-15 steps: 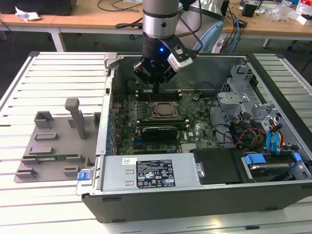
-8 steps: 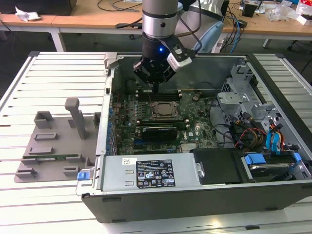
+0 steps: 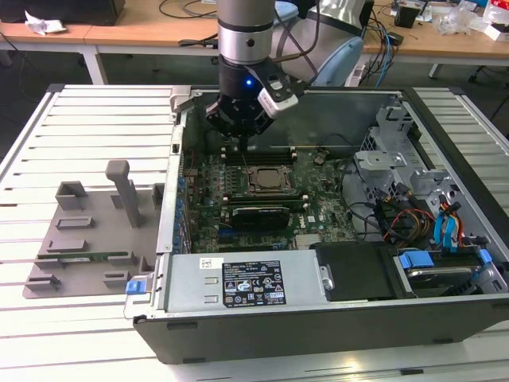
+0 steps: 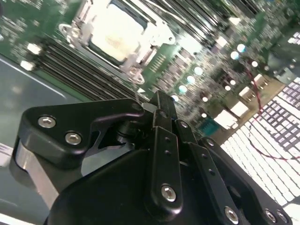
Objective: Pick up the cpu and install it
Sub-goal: 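Install the first cpu locking lever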
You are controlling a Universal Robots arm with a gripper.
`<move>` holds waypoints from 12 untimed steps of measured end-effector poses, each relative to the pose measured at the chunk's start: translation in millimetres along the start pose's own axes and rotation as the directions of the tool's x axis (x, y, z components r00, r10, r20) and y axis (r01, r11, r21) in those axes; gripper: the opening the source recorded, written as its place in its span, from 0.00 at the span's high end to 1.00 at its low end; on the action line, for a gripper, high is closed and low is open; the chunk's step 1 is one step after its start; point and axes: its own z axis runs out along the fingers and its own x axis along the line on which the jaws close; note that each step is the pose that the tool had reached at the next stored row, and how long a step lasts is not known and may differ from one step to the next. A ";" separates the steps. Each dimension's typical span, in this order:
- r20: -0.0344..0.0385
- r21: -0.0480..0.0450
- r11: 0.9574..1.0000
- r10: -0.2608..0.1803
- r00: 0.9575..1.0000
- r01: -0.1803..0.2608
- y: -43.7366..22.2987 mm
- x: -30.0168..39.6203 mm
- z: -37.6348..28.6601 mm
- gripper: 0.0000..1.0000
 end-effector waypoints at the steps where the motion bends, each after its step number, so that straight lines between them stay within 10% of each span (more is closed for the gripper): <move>1: 0.000 0.000 1.000 0.000 1.000 0.000 0.6 4.7 0.1 0.89; 12: 0.001 -0.009 1.000 0.000 1.000 0.000 17.2 7.1 2.5 0.89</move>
